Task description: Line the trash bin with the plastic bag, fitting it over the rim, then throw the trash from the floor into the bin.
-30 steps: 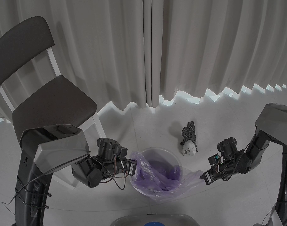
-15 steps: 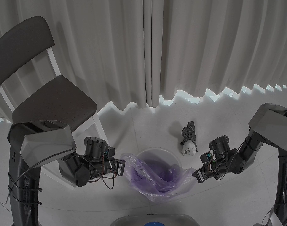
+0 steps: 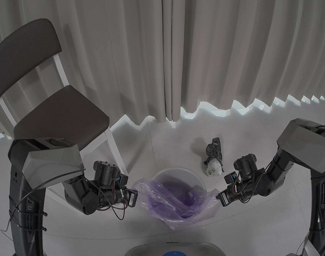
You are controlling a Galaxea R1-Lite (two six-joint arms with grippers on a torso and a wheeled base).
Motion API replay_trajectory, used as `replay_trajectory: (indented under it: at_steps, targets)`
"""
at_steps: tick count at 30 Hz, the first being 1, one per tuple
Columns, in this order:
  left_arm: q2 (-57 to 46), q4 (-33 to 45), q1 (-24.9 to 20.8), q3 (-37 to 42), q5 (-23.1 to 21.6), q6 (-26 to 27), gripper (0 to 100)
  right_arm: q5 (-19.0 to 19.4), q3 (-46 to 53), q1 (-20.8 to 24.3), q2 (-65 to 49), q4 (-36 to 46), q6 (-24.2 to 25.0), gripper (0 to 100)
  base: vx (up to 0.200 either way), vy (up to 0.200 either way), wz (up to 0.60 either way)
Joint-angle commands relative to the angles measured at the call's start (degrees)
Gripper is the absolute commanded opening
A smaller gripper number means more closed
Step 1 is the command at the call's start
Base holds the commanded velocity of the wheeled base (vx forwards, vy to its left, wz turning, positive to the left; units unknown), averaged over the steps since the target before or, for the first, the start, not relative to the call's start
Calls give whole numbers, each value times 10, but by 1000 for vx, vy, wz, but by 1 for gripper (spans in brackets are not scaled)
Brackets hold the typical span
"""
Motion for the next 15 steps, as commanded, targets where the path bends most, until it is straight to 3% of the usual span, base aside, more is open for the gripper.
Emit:
replay_trajectory:
  at_steps: [1, 15]
  targets:
    - [-2, -3, 1, 0, 1, 0, 0, 0, 1, 1, 3, -3, -2, 100, 0, 0, 0]
    - [-13, -44, 0, 35, 2, -1, 0, -1, 86, -6, -82, -7, -2, 100, 0, 0, 0]
